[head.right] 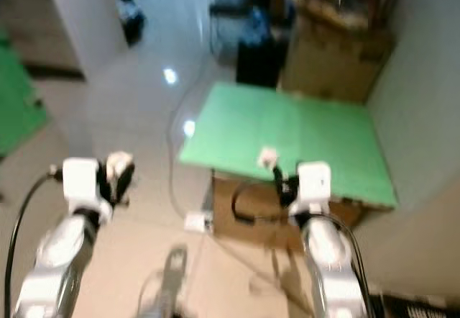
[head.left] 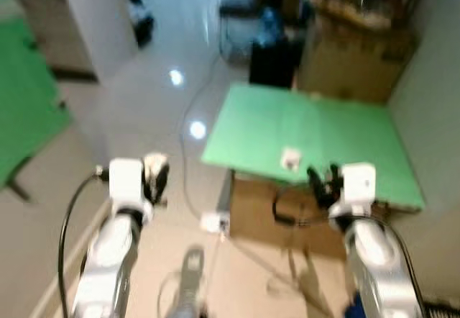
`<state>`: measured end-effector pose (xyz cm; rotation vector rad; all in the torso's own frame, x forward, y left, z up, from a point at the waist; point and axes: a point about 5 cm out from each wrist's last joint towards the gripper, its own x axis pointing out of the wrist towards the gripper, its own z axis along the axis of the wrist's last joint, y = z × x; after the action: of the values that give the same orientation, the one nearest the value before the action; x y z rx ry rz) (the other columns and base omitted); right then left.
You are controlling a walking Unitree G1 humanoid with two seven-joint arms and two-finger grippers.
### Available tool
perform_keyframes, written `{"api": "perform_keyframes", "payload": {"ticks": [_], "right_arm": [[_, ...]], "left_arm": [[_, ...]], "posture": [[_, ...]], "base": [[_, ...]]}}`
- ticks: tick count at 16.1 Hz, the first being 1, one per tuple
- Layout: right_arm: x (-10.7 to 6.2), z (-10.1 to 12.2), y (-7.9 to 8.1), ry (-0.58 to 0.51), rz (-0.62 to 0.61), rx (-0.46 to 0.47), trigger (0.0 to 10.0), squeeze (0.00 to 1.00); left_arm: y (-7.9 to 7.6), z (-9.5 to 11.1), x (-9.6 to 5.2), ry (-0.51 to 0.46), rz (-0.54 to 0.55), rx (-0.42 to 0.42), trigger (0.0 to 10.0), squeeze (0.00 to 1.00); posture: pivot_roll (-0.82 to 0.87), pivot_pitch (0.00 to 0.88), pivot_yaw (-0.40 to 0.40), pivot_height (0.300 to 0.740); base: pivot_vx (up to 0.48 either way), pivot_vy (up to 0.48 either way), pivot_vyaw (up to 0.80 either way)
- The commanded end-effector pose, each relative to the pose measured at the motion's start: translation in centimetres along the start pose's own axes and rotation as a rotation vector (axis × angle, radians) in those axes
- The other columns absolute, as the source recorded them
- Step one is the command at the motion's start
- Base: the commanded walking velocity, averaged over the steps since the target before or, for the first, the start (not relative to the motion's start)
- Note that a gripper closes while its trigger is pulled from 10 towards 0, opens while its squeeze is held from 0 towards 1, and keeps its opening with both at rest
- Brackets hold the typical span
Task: Hang keys on a hook
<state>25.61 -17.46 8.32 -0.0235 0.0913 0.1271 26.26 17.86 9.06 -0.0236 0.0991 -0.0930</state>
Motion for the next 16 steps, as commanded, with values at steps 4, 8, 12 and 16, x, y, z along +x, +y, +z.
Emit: {"api": "perform_keyframes", "payload": {"ticks": [4,8,12,16], "right_arm": [[0.2,-0.5,-0.1,0.018,0.011,0.06,10.0,0.0],[0.7,-0.5,-0.2,0.021,0.03,0.066,10.0,0.0],[1.1,-0.7,0.0,0.035,0.085,0.056,10.0,0.0],[1.5,-1.0,0.4,0.044,0.112,0.049,10.0,0.0]], "left_arm": [[0.0,0.0,0.1,-0.004,0.006,-0.034,10.0,0.0],[0.9,0.1,-0.7,-0.018,0.016,-0.007,10.0,0.0],[1.5,-0.3,-0.7,-0.002,0.043,-0.014,10.0,0.0],[1.8,-0.4,0.4,0.018,0.087,0.005,10.0,0.0]], "posture": [[-0.04,0.0,0.01,0.74],[-0.01,0.0,0.006,0.74],[0.0,0.0,-0.009,0.74],[0.02,0.0,-0.014,0.74]], "base": [[0.0,-0.36,0.47],[0.0,-0.48,0.45],[0.0,-0.36,0.43],[0.0,0.0,0.41]]}}
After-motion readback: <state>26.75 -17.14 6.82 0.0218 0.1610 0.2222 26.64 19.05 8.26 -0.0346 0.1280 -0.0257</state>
